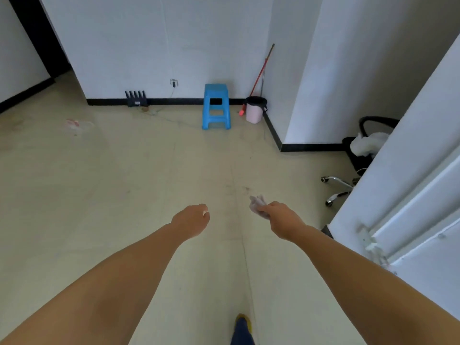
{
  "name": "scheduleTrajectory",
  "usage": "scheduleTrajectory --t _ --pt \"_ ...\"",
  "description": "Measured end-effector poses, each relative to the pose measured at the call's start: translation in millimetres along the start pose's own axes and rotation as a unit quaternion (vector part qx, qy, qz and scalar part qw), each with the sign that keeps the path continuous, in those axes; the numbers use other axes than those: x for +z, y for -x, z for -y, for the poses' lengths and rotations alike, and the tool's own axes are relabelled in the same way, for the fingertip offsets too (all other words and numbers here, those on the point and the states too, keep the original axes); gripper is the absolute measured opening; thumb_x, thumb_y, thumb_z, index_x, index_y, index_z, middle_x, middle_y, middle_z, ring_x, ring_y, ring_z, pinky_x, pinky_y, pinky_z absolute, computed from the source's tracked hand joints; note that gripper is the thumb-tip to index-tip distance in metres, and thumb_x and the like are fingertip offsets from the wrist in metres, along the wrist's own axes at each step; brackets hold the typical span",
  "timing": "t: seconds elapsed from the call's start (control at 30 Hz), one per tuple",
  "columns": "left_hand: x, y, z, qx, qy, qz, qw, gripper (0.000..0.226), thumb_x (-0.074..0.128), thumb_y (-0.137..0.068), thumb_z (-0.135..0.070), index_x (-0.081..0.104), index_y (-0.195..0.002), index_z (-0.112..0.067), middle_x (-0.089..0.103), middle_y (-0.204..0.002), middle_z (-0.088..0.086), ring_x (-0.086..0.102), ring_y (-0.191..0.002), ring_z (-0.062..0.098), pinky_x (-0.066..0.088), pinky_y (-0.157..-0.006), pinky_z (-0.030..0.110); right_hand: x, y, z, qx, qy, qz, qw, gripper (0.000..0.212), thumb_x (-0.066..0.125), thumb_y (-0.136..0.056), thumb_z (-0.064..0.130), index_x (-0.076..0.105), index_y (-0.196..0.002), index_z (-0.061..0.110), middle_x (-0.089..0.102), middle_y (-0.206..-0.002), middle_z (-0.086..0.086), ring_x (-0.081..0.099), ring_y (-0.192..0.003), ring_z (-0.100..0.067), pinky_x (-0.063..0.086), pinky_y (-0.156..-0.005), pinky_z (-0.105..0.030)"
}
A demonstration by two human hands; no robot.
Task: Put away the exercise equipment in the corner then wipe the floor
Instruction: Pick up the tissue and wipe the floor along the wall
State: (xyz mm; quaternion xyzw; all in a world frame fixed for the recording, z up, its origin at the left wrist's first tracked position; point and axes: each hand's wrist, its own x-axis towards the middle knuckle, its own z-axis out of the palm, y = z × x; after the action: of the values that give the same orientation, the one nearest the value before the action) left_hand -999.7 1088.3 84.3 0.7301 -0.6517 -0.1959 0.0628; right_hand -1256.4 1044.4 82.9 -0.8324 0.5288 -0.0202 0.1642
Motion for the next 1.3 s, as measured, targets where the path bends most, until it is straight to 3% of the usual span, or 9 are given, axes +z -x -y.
scheduleTrajectory --t 0.23,0.4,0.5,0.63,0.77,1.0,1.1,1.2,1.3 --pt "-48 -192 7 -0.049 0.026 -0.007 0.998 0.036 0.032 -0.099 -0.028 0.051 -0.128 -0.021 0.06 -0.125 0.004 0.055 -0.112 0.021 0.043 -0.09 0.031 -46 -205 -60 -0.018 -0.037 0.006 0.999 0.074 0.032 -0.087 -0.011 0.039 -0.142 0.037 0.043 -0.144 -0.009 0.047 -0.124 -0.027 0.044 -0.092 -0.029" --pt "-69 -329 38 -0.089 0.036 -0.003 0.995 0.036 0.035 -0.098 -0.029 0.051 -0.129 -0.02 0.06 -0.126 0.005 0.054 -0.115 0.022 0.042 -0.093 0.03 -51 -366 -87 -0.047 -0.047 0.035 0.997 0.077 0.033 -0.086 -0.007 0.031 -0.144 0.044 0.041 -0.147 -0.007 0.046 -0.126 -0.027 0.043 -0.101 -0.037" --pt "-92 -426 57 -0.081 0.033 -0.01 0.996 0.036 0.035 -0.098 -0.03 0.051 -0.13 -0.02 0.059 -0.127 0.007 0.054 -0.117 0.023 0.042 -0.095 0.032 -63 -472 -100 -0.051 -0.051 0.017 0.997 0.079 0.033 -0.083 -0.008 0.032 -0.144 0.043 0.045 -0.144 -0.009 0.046 -0.127 -0.029 0.043 -0.102 -0.039" --pt "-137 -548 71 -0.066 0.017 0.009 0.998 0.037 0.034 -0.099 -0.03 0.05 -0.131 -0.02 0.059 -0.127 0.006 0.055 -0.115 0.023 0.043 -0.092 0.031 -87 -591 -120 -0.03 -0.073 0.019 0.997 0.081 0.033 -0.081 -0.014 0.036 -0.143 0.038 0.035 -0.152 -0.003 0.04 -0.134 -0.025 0.038 -0.108 -0.039" --pt "-175 -658 70 -0.036 0.001 0.03 0.999 0.037 0.034 -0.099 -0.029 0.049 -0.131 -0.019 0.059 -0.126 0.007 0.055 -0.114 0.024 0.044 -0.093 0.033 -112 -689 -149 -0.002 -0.068 0.013 0.998 0.083 0.035 -0.081 -0.009 0.029 -0.144 0.044 0.045 -0.143 -0.012 0.046 -0.128 -0.032 0.043 -0.102 -0.044" --pt "-209 -865 68 -0.006 -0.009 0.037 0.999 0.038 0.034 -0.099 -0.031 0.048 -0.133 -0.019 0.058 -0.127 0.007 0.054 -0.116 0.024 0.044 -0.094 0.034 -149 -869 -209 0.037 -0.063 0.013 0.997 0.073 0.036 -0.085 -0.008 0.039 -0.143 0.037 0.036 -0.151 -0.006 0.042 -0.134 -0.023 0.038 -0.108 -0.032" --pt "-228 -957 75 -0.034 -0.002 0.035 0.999 0.039 0.033 -0.099 -0.03 0.047 -0.133 -0.019 0.056 -0.13 0.008 0.053 -0.117 0.025 0.043 -0.093 0.033 -172 -961 -228 0.019 -0.058 0.009 0.998 0.072 0.036 -0.087 -0.01 0.037 -0.145 0.033 0.032 -0.153 -0.003 0.041 -0.135 -0.023 0.037 -0.108 -0.029" --pt "-252 -1042 81 -0.066 0.008 0.031 0.997 0.039 0.033 -0.099 -0.031 0.047 -0.133 -0.019 0.057 -0.13 0.007 0.053 -0.116 0.024 0.042 -0.093 0.032 -204 -1054 -242 -0.014 -0.057 0.033 0.998 0.072 0.033 -0.087 -0.014 0.036 -0.145 0.028 0.022 -0.157 0.002 0.028 -0.142 -0.016 0.026 -0.114 -0.025" --pt "-280 -1117 88 -0.065 0.014 0.021 0.998 0.039 0.034 -0.099 -0.03 0.047 -0.134 -0.018 0.057 -0.129 0.008 0.052 -0.118 0.025 0.041 -0.095 0.033 -235 -1141 -245 -0.003 -0.05 0.037 0.998 0.07 0.033 -0.087 -0.011 0.04 -0.143 0.03 0.033 -0.153 -0.005 0.039 -0.136 -0.023 0.035 -0.109 -0.03"
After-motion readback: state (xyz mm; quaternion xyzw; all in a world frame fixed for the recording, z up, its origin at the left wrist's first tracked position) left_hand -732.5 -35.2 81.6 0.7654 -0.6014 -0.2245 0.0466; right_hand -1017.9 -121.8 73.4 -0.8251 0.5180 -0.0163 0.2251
